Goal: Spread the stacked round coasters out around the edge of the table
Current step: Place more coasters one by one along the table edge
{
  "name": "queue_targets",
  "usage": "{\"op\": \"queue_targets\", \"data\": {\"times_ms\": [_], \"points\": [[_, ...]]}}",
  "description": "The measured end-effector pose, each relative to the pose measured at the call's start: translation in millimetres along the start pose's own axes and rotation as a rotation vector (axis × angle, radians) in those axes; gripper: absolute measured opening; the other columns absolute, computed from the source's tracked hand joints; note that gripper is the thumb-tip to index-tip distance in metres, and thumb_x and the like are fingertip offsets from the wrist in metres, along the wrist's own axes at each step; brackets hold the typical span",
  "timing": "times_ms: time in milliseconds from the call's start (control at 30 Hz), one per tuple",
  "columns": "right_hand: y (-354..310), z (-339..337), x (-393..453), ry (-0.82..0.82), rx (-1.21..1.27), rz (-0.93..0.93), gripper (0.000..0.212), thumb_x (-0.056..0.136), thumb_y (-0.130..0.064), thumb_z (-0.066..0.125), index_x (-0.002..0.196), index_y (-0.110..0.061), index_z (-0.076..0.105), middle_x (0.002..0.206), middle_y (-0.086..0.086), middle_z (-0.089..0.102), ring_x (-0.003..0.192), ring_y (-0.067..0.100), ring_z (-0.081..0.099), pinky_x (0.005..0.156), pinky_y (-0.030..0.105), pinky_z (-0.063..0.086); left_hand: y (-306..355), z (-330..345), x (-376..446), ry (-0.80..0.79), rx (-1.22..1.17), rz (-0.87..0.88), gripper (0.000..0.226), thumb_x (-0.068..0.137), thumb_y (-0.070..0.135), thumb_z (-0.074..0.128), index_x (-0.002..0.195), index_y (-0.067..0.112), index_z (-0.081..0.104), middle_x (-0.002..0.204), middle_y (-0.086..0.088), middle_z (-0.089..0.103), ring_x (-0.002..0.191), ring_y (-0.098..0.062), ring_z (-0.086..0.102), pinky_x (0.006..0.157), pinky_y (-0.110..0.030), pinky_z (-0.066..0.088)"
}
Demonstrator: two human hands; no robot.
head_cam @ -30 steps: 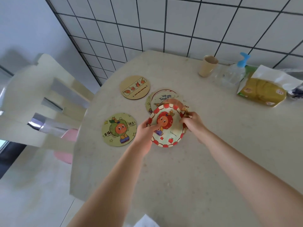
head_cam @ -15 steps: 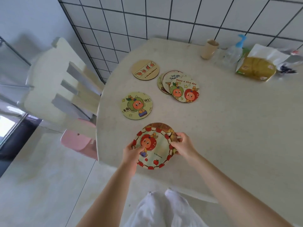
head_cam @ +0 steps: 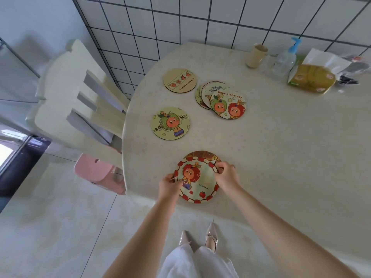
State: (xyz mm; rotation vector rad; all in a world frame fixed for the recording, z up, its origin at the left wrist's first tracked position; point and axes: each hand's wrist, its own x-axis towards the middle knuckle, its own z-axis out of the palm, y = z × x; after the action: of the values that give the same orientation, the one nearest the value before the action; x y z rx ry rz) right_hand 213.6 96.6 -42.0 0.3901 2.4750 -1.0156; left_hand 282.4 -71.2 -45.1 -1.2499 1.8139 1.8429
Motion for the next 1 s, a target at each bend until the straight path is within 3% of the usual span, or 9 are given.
{"op": "queue_targets", "data": {"times_ms": [67, 133, 200, 300, 600, 667, 800, 900, 1000], "points": [[3.7, 1.8, 0.8, -0.027, -0.060, 0.019, 0.039, 0.086, -0.007, 0.055, 0.124, -0.015, 0.058, 0.130, 0.010, 0.046, 0.097, 0.020, 0.051, 0.064, 0.018, 0.042, -3.6, 3.9, -1.2, 0.012, 0.007, 0.003, 0.024, 0.085, -0.001, 0.056, 0.099, 0.017, 0.065, 0.092, -0.005, 0.073, 0.087, -0.022, 0.070, 0.074, -0.040, 0.060], [4.9, 5.5, 0.6, -0.060, -0.107, 0.048, 0.042, 0.084, -0.007, 0.056, 0.125, -0.015, 0.054, 0.131, 0.010, 0.042, 0.112, 0.027, 0.049, 0.083, 0.027, 0.046, -5.5, 6.2, -5.1, 0.043, 0.020, 0.047, 0.025, 0.085, 0.000, 0.054, 0.094, 0.020, 0.066, 0.087, 0.001, 0.073, 0.080, -0.015, 0.069, 0.060, -0.028, 0.058], [2.9, 8.7, 0.6, -0.065, -0.124, 0.088, 0.041, 0.081, -0.013, 0.060, 0.120, -0.015, 0.049, 0.127, 0.010, 0.039, 0.119, 0.031, 0.040, 0.090, 0.033, 0.039, -5.5, 7.6, -9.7, 0.093, 0.038, 0.084, 0.028, 0.084, 0.001, 0.052, 0.092, 0.023, 0.067, 0.090, 0.001, 0.072, 0.080, -0.014, 0.068, 0.061, -0.029, 0.058], [-1.5, 10.9, -2.6, -0.059, -0.150, 0.113, 0.035, 0.079, -0.021, 0.063, 0.111, -0.015, 0.050, 0.124, 0.010, 0.038, 0.118, 0.033, 0.035, 0.087, 0.035, 0.035, -2.5, 10.0, -15.3, 0.104, 0.064, 0.131, 0.032, 0.084, 0.000, 0.051, 0.100, 0.020, 0.069, 0.095, -0.001, 0.072, 0.089, -0.020, 0.068, 0.075, -0.037, 0.059], [10.2, -2.4, -10.8, -0.032, 0.102, 0.088, 0.052, 0.078, -0.010, 0.060, 0.127, -0.011, 0.041, 0.124, 0.008, 0.052, 0.119, 0.034, 0.047, 0.093, 0.039, 0.043, 14.2, 16.0, -25.9, -0.068, 0.020, 0.223, 0.038, 0.085, -0.002, 0.049, 0.088, 0.028, 0.073, 0.085, 0.004, 0.077, 0.080, -0.014, 0.073, 0.064, -0.030, 0.060], [12.6, -10.9, -12.4, -0.039, 0.229, 0.090, 0.057, 0.080, -0.005, 0.059, 0.132, -0.013, 0.038, 0.125, 0.009, 0.056, 0.114, 0.030, 0.053, 0.082, 0.035, 0.047, 17.6, 19.1, -29.9, -0.145, -0.014, 0.218, 0.043, 0.087, -0.003, 0.049, 0.082, 0.032, 0.074, 0.085, 0.006, 0.078, 0.079, -0.011, 0.073, 0.061, -0.025, 0.058], [30.8, -39.3, -15.1, -0.030, 0.336, 0.096, 0.048, 0.081, -0.005, 0.060, 0.127, -0.013, 0.049, 0.117, 0.007, 0.059, 0.102, 0.022, 0.056, 0.073, 0.029, 0.047, 22.1, 37.3, -33.9, -0.216, -0.016, 0.185, 0.037, 0.090, 0.000, 0.049, 0.094, 0.028, 0.073, 0.095, 0.001, 0.077, 0.091, -0.020, 0.072, 0.073, -0.040, 0.060], [62.3, -81.5, -14.2, 0.027, 0.385, 0.150, 0.035, 0.083, -0.007, 0.058, 0.117, -0.012, 0.058, 0.108, 0.006, 0.063, 0.097, 0.022, 0.060, 0.080, 0.033, 0.050, 21.5, 74.6, -41.6, -0.221, -0.028, 0.149, 0.033, 0.090, 0.002, 0.051, 0.098, 0.026, 0.071, 0.095, 0.000, 0.077, 0.090, -0.021, 0.072, 0.075, -0.046, 0.060], [139.4, -162.7, 5.7, 0.071, 0.399, 0.183, 0.028, 0.084, -0.007, 0.057, 0.111, -0.012, 0.063, 0.101, 0.003, 0.067, 0.091, 0.022, 0.063, 0.076, 0.034, 0.053, 17.0, 180.7, -58.6, -0.261, 0.017, 0.130, 0.033, 0.091, -0.001, 0.051, 0.098, 0.024, 0.071, 0.095, -0.002, 0.077, 0.086, -0.019, 0.073, 0.072, -0.039, 0.060]]}}
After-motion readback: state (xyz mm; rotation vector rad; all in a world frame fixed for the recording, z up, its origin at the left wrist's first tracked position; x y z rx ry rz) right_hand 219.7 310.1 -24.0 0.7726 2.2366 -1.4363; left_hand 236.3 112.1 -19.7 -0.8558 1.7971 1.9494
